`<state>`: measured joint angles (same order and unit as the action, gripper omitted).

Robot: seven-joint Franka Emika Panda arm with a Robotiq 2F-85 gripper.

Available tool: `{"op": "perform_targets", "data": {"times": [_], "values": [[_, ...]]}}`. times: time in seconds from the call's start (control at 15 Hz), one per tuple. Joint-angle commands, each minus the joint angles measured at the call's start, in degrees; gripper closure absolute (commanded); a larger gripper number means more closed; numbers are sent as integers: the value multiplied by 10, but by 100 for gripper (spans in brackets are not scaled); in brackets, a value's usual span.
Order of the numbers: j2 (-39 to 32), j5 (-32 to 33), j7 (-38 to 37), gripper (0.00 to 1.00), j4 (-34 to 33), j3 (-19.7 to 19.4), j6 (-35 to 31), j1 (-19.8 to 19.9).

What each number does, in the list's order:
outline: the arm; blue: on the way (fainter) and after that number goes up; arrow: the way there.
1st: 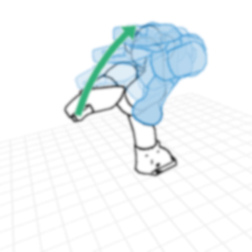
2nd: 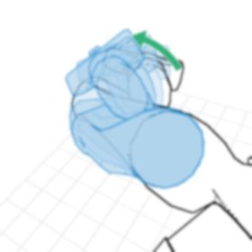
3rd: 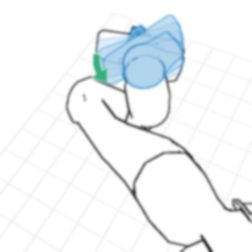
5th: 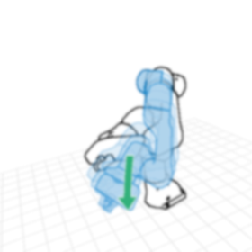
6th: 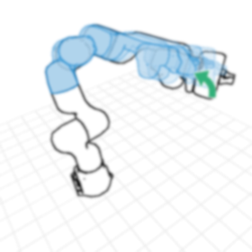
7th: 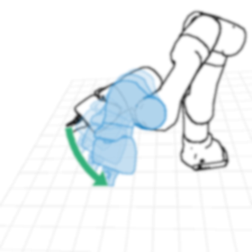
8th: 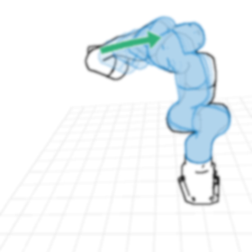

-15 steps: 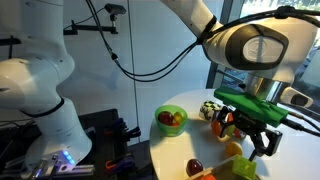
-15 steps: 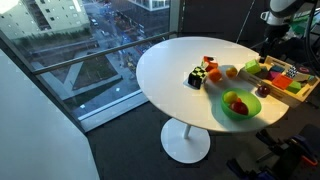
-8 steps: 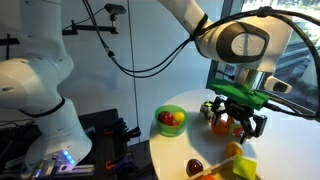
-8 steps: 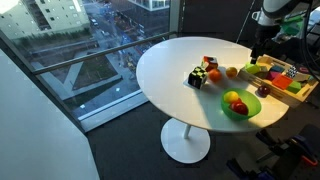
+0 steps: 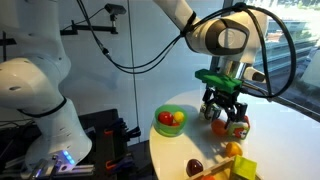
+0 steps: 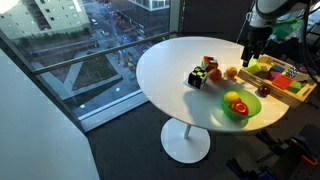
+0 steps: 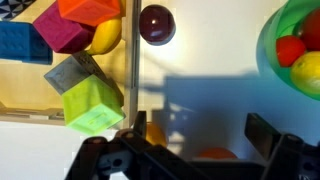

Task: Pick up the blue block and put it in the tray

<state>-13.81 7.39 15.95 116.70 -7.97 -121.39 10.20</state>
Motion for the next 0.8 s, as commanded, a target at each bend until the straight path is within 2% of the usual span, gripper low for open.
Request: {"op": "perform_targets", "data": {"times": [0.0,0.73], "values": [[32,8,-38,0,21,3,32,-13],[67,-7,-23,0,42,10,58,-17]]}}
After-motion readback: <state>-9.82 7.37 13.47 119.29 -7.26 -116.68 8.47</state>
